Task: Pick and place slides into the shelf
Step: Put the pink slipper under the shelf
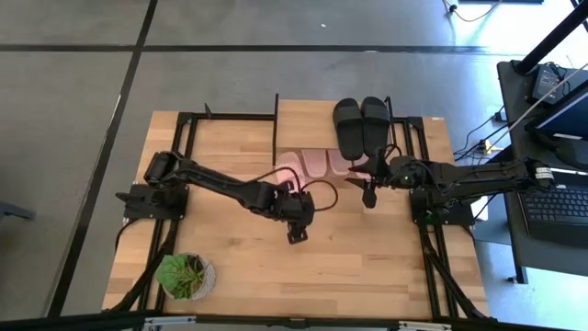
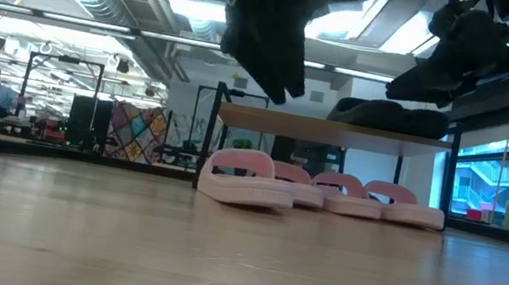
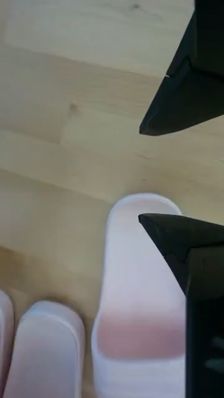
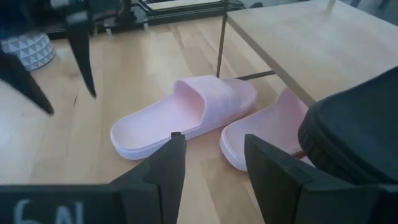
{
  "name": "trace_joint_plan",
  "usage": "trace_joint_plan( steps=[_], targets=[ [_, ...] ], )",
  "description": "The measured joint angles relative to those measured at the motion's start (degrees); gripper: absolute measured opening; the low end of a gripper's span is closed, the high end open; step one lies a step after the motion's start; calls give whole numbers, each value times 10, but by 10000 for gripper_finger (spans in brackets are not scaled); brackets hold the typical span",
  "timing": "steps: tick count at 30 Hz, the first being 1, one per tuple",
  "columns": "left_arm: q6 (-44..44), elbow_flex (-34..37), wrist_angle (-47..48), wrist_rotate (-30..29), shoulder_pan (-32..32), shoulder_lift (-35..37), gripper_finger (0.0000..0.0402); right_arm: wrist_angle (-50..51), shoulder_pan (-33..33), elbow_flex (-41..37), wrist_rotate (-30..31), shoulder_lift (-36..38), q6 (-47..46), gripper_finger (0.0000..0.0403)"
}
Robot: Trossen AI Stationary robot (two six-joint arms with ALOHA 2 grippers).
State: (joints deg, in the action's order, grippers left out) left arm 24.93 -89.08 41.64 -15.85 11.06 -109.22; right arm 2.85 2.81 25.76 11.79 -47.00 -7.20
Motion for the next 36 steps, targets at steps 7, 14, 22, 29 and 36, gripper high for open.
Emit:
trace_joint_plan(
  steps=[7,14,22,29,36],
  targets=[
    [4,0,-5,-54,23,-52,204,19,0,0,-14,0,-28,165],
    [0,0,-2,-162,37,-77,204,26,0,0,-14,0,-30,165],
    [-16,1,-15,-123,27,-88,204,30,0,0,-14,0,-29,165],
    [-30,0,-15,-96,17,-113,204,35,0,0,-14,-1,-26,165],
    [-32,0,-8,-93,9,-127,182,48,0,0,-14,-7,-26,165]
  ],
)
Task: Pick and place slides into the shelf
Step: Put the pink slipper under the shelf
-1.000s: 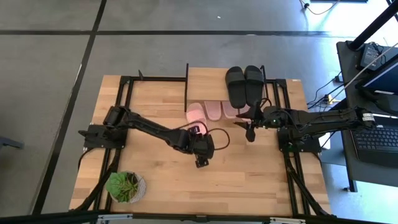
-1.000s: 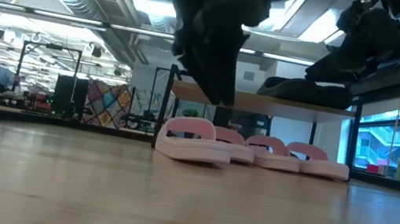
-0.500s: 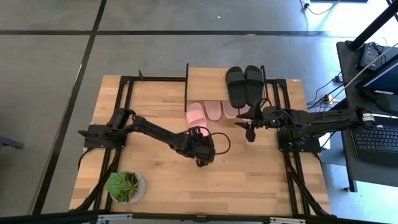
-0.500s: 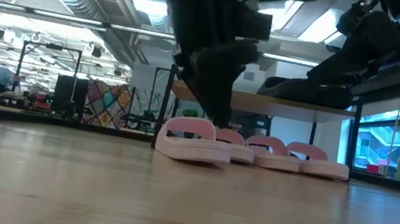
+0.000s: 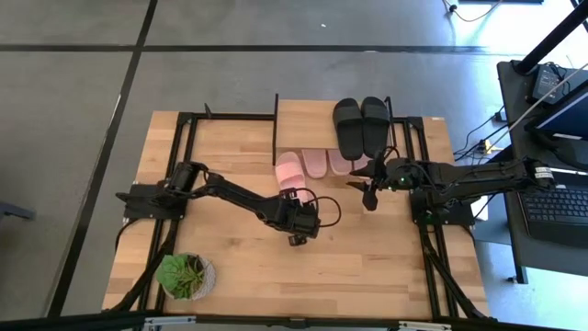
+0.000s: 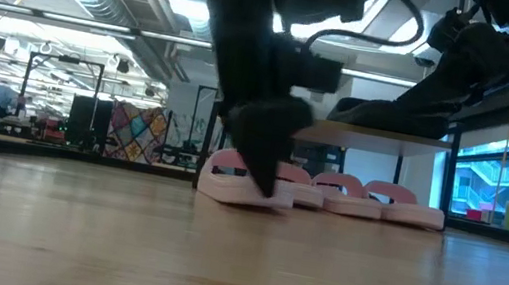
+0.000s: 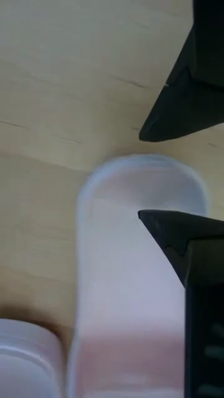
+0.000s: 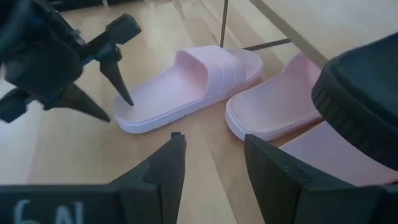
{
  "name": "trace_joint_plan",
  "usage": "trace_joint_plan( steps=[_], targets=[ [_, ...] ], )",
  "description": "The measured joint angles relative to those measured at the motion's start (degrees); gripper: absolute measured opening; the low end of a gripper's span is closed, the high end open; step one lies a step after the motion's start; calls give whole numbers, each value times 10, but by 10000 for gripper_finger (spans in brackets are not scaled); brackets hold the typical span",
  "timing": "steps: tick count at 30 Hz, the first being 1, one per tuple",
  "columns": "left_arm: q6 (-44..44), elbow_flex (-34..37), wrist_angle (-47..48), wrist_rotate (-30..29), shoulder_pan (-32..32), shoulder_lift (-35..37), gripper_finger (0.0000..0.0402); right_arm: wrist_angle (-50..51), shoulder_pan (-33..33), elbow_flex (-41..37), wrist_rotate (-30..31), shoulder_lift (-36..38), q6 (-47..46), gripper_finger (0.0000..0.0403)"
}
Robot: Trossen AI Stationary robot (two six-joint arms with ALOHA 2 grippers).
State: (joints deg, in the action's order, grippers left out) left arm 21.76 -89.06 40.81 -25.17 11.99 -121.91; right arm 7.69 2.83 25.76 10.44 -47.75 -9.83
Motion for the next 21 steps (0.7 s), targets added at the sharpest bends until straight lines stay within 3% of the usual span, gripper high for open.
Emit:
trace_joint_plan(
  steps=[17,21],
  targets=[
    [-76,0,6,7,-15,0,23,1,0,0,1,-14,0,165],
    [-114,0,9,9,-16,0,7,2,0,0,1,-16,-1,165]
  ],
)
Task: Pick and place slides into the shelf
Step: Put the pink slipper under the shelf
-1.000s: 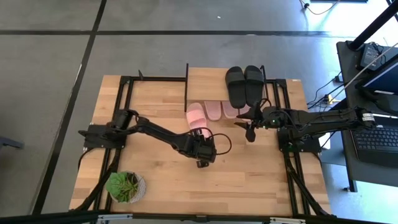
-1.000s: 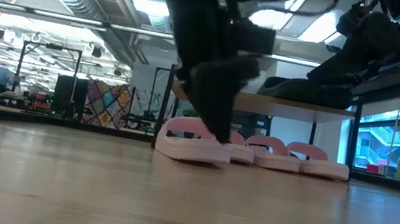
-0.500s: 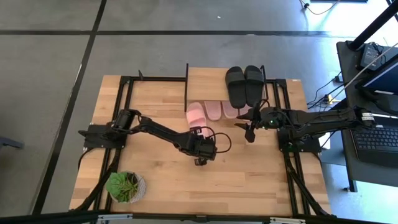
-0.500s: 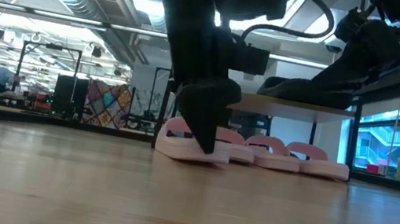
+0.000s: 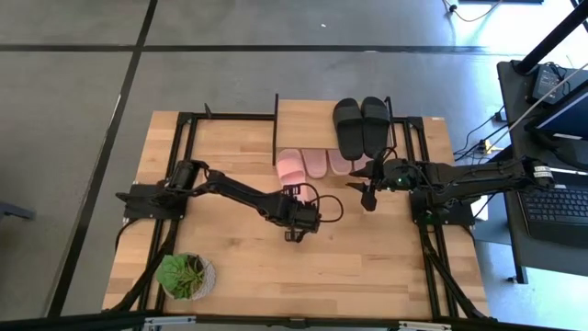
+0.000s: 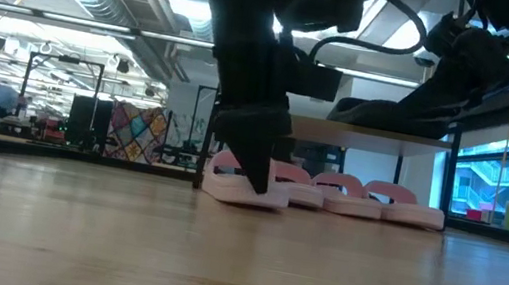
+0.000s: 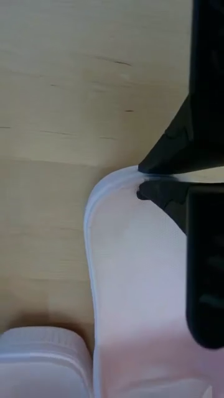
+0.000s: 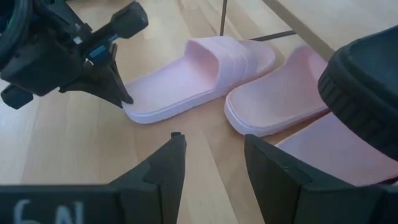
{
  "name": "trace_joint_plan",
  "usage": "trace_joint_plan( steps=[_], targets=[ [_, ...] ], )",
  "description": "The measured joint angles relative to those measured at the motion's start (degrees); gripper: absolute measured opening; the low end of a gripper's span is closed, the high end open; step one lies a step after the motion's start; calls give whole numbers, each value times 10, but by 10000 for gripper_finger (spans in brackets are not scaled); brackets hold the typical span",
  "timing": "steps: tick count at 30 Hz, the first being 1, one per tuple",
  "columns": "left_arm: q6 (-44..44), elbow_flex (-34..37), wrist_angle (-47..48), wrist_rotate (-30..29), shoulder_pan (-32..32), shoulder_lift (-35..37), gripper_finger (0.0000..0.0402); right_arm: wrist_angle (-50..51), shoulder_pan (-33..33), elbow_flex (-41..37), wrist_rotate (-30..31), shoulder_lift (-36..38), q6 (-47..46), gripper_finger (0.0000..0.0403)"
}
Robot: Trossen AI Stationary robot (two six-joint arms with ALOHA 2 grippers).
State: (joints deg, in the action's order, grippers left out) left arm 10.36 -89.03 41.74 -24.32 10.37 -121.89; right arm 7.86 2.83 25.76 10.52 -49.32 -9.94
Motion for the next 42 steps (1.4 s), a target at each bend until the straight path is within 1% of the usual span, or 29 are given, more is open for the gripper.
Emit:
trace_joint_plan(
  steps=[4,12,22,27,33,37,42],
  targets=[
    [-19,0,7,1,-6,0,13,1,0,0,0,0,-1,165],
    [-25,0,36,2,-37,0,5,1,0,0,0,0,-20,165],
    [-120,0,37,3,-81,0,4,1,0,0,3,0,-48,165],
    [-128,0,37,3,-114,0,5,-1,0,0,7,0,-50,165],
    [-162,0,34,3,-146,0,4,-11,0,0,7,0,-50,165],
    [-175,0,29,3,-162,0,5,-13,0,0,7,0,-50,165],
    [-170,0,23,9,-174,0,9,-13,0,0,7,0,-50,165]
  ],
)
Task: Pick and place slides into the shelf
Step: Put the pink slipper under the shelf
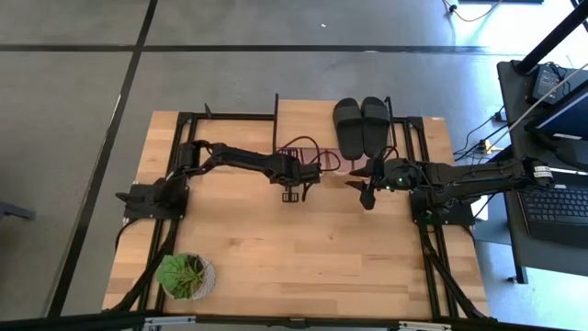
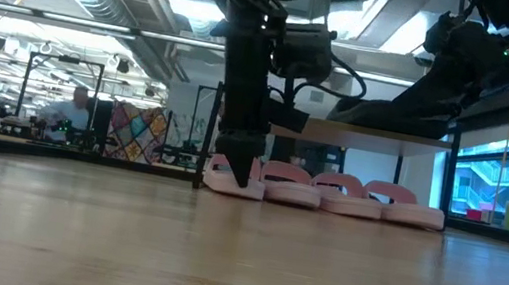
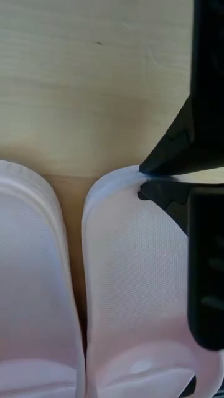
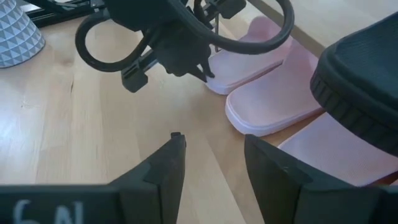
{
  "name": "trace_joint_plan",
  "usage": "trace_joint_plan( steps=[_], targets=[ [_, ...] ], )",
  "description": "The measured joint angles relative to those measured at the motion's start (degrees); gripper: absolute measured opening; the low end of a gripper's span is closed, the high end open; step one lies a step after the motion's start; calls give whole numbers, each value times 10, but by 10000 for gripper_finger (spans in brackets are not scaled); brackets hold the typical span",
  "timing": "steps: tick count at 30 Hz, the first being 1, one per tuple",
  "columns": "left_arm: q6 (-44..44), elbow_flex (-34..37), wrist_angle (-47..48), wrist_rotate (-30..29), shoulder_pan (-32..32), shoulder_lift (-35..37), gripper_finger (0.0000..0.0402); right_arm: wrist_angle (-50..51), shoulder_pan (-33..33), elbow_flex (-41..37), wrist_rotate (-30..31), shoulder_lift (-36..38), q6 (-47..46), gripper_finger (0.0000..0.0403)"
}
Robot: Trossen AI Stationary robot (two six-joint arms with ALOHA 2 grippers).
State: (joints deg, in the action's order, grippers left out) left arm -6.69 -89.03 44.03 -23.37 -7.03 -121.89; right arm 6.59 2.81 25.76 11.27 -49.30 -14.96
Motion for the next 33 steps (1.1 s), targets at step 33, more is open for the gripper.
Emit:
trace_joint_plan(
  steps=[33],
  targets=[
    [44,0,-7,387,-16,154,157,-50,0,0,-4,3,-28,165]
  ],
)
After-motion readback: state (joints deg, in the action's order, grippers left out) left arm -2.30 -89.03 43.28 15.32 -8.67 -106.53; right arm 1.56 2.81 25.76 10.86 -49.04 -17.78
